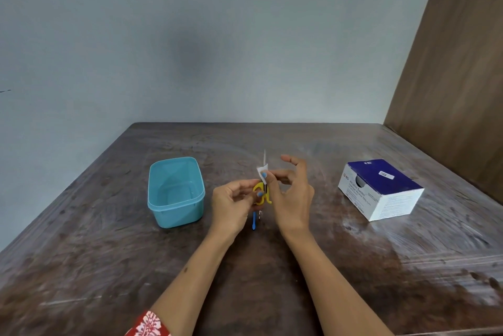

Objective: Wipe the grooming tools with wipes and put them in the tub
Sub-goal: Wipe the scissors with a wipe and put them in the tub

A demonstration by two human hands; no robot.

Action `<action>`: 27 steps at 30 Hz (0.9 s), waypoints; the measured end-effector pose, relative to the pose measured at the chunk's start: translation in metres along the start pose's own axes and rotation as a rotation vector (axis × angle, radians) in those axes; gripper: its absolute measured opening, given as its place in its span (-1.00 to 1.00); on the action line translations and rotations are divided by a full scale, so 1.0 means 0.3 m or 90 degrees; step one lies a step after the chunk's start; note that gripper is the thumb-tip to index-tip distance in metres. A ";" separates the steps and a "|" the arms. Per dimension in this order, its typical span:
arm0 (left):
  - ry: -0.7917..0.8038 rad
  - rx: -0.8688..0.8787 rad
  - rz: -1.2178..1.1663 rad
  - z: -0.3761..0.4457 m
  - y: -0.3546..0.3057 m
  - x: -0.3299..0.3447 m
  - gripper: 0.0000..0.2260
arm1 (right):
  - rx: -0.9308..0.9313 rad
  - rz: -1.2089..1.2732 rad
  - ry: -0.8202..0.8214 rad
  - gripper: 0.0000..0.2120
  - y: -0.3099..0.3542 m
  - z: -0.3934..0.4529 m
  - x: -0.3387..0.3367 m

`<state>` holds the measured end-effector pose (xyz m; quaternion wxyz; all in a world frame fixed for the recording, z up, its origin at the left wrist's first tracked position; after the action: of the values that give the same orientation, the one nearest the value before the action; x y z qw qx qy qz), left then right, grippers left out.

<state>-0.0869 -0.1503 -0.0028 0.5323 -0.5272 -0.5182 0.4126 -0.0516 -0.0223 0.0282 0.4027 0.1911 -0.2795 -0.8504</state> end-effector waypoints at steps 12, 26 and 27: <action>-0.027 0.000 0.003 -0.011 -0.008 -0.008 -0.82 | -0.023 0.005 -0.053 -0.70 0.004 -0.004 -0.019; 0.040 -0.011 0.070 -0.031 -0.015 0.029 -0.83 | 0.013 -0.019 -0.083 -0.90 -0.025 0.006 -0.017; 0.059 -0.019 0.083 -0.036 -0.012 0.040 -0.83 | 0.019 -0.016 -0.103 -0.89 -0.029 0.010 -0.026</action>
<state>-0.0753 -0.1402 0.0033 0.5198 -0.5859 -0.4641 0.4138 -0.0536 -0.0106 0.0259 0.3654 0.1313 -0.3209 -0.8638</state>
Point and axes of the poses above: each hand's wrist, its own z-axis towards the middle knuckle, its own x-axis out of the palm, y = z × x, the point moved 6 cm from there along z, towards the middle knuckle, and after that the axes turned 15 degrees about -x, right-handed, at the moved point
